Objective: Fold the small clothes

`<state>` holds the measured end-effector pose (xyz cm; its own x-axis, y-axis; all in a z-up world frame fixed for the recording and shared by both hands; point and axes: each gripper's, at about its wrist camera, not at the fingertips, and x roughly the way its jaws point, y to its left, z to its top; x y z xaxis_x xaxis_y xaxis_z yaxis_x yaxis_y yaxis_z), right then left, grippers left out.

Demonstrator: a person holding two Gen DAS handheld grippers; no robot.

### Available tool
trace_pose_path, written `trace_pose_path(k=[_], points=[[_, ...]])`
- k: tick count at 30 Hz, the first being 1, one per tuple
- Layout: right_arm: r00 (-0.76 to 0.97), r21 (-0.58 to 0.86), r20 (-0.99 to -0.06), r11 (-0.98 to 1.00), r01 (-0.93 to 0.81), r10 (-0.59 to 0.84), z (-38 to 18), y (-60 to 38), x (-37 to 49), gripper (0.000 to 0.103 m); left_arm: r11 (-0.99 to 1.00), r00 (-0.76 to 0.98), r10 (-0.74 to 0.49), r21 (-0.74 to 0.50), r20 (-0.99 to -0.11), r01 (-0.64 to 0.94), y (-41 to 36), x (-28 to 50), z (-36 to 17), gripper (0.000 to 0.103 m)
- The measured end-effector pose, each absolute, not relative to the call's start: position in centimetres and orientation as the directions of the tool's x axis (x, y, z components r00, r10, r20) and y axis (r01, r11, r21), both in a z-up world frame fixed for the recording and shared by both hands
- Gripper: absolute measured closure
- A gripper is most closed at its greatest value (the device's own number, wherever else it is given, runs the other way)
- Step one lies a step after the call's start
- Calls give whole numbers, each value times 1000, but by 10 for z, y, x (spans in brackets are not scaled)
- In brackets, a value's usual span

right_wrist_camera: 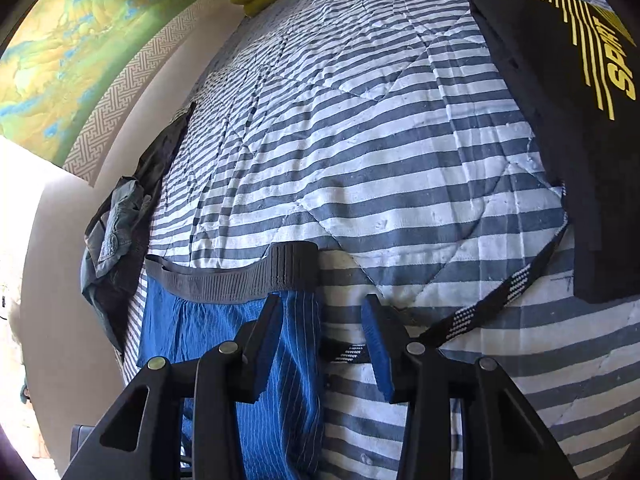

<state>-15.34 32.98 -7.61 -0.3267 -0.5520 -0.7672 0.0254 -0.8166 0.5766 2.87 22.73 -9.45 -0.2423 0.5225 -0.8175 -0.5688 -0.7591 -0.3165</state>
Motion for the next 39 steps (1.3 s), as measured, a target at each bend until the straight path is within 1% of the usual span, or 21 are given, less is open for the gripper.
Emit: trace_pose_path(k=[3,4,5,7,9,10,12,13,15,16,17,19,22,24,29,33,34,36,37,38,39], points=[[-326,582,-760,-812,43,-562,-77,322,-159,66,-757,-250,534,-324,-808,-568,223,31,-89,101],[-335,583,-756,-811,46,-563,-76,320,-160,78,-753,-250,541,-330,-803,-569,222,32,-87,101],[-340,578,-755,-814,57,-560,-75,317,-160,95,-745,-244,554,-343,-796,-572,220,34,-86,101],[-360,543,-768,-837,74,-530,-70,312,-162,95,-724,-240,574,-348,-783,-596,221,40,-84,101],[-387,508,-779,-858,73,-494,-67,311,-164,96,-712,-201,566,-350,-799,-609,224,43,-88,100],[-388,501,-785,-863,63,-483,-69,312,-166,96,-713,-181,562,-362,-807,-601,221,38,-90,97],[-391,509,-782,-859,50,-486,-72,314,-167,95,-719,-187,561,-363,-806,-593,219,40,-90,96],[-382,521,-780,-852,39,-495,-74,316,-167,92,-723,-198,558,-356,-805,-592,218,40,-89,96],[-356,557,-773,-830,16,-526,-74,324,-166,82,-726,-216,563,-353,-798,-590,213,41,-84,96],[-353,574,-765,-819,7,-539,-73,329,-162,73,-732,-230,557,-342,-798,-589,211,40,-82,96],[-364,578,-761,-816,-3,-538,-69,336,-156,73,-744,-250,547,-328,-799,-582,207,38,-79,96],[-375,576,-760,-818,-8,-532,-60,348,-137,72,-755,-259,550,-341,-794,-560,199,30,-77,96],[-378,553,-759,-832,54,-529,-45,353,-94,72,-770,-265,551,-359,-791,-527,184,8,-77,96],[-372,524,-768,-845,101,-521,-40,348,-62,72,-775,-259,547,-364,-796,-516,176,11,-77,96],[-328,515,-788,-850,112,-521,-61,336,-9,72,-788,-259,517,-335,-816,-516,170,27,-78,96],[-294,479,-813,-865,151,-502,-76,317,4,72,-806,-252,501,-340,-828,-484,169,24,-89,96],[-307,461,-817,-872,164,-489,-75,315,6,73,-809,-249,497,-340,-831,-479,168,24,-91,96],[-318,430,-827,-886,171,-463,-71,314,7,93,-810,-232,492,-343,-839,-475,168,25,-97,96],[-313,437,-826,-883,169,-468,-70,314,8,100,-810,-225,488,-341,-844,-478,169,25,-100,94],[-322,450,-815,-877,169,-481,-65,317,9,100,-806,-225,488,-337,-843,-487,170,27,-100,92],[-332,457,-805,-871,179,-491,-59,318,11,100,-801,-229,489,-331,-841,-498,170,29,-99,87]])
